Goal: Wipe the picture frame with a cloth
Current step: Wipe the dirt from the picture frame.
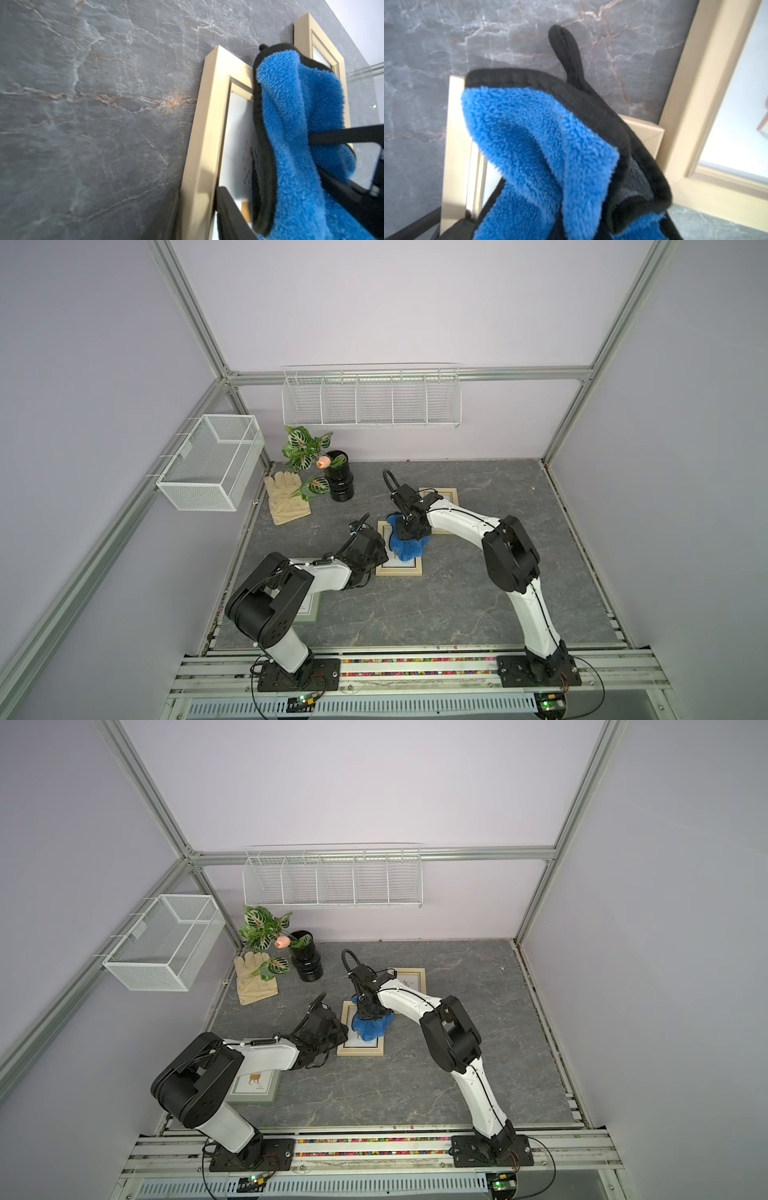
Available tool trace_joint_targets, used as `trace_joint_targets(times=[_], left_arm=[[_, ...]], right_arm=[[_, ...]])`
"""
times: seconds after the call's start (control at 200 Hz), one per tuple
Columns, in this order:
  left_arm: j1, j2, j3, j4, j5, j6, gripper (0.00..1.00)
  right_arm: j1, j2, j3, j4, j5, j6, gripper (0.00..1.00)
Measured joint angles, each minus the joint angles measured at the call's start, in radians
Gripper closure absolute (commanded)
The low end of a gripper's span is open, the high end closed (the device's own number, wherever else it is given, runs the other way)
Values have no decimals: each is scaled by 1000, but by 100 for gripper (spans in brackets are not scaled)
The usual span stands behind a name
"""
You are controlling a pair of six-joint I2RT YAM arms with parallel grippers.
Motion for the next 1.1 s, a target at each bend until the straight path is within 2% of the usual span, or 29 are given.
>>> trace_joint_targets(times=[0.17,0.265,0.525,0.67,0.775,0.88,1.1], left_arm=[[0,0,0,0,0,-3,65],[0,0,0,-1,0,-6,65],[0,0,1,-1,-2,-22,65],[0,1,1,-1,0,-25,65],[0,1,1,0,2,-25,65],[0,1,1,-1,3,-25,65],[0,1,1,0,3,-28,65]], right_arm=[[42,91,148,-38,-17,0,93],[50,97,154,-37,-13,0,93],[5,-97,-149,38,-5,-3,93],[50,-201,-301,74,-25,14,93],[81,-212,-328,81,-57,32,93],[77,-176,-273,56,-71,39,93],[34,28,42,5,-85,36,93]])
